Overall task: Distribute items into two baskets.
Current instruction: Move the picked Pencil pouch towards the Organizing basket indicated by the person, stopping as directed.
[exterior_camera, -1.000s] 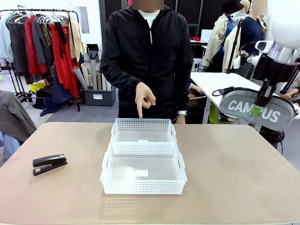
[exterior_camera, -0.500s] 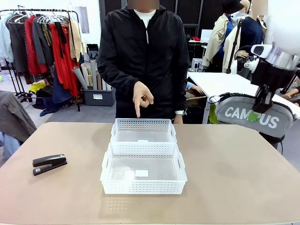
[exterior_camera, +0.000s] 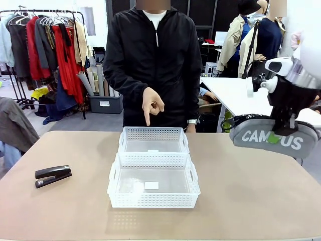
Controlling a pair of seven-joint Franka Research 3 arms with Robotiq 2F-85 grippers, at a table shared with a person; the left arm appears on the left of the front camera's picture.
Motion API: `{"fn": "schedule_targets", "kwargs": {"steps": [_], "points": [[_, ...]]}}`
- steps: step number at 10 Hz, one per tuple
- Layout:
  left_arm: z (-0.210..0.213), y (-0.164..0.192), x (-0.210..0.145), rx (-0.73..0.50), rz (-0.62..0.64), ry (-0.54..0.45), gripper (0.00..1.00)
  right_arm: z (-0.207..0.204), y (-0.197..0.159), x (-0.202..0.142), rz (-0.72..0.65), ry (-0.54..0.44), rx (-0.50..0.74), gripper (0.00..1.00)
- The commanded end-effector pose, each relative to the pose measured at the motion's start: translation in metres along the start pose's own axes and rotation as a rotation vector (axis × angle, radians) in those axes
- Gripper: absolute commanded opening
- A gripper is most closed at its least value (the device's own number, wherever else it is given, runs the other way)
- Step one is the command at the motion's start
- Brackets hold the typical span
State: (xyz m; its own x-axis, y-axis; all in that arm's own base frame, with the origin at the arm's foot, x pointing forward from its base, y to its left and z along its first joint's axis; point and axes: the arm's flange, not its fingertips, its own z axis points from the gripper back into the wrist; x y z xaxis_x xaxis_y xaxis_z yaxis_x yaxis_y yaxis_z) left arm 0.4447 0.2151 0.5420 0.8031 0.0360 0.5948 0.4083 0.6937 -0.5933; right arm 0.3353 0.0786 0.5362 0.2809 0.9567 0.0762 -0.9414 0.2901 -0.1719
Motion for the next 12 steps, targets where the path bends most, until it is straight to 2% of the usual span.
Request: {"fn": "schedule_targets", "kwargs": {"steps": [1,5,12], "points": [[0.002,-0.002,0.000,-0.002,-0.002,-0.004,1.00,-0.012,0.000,-0.001,0.071,-0.020,-0.033,0.00],[0.002,-0.002,0.000,-0.002,-0.002,-0.004,1.00,-0.042,0.010,0.013,0.127,-0.052,-0.018,0.00],[0.002,-0.002,0.000,-0.002,-0.002,-0.004,1.00,-0.038,0.046,0.053,0.155,-0.083,-0.041,0.00]]}}
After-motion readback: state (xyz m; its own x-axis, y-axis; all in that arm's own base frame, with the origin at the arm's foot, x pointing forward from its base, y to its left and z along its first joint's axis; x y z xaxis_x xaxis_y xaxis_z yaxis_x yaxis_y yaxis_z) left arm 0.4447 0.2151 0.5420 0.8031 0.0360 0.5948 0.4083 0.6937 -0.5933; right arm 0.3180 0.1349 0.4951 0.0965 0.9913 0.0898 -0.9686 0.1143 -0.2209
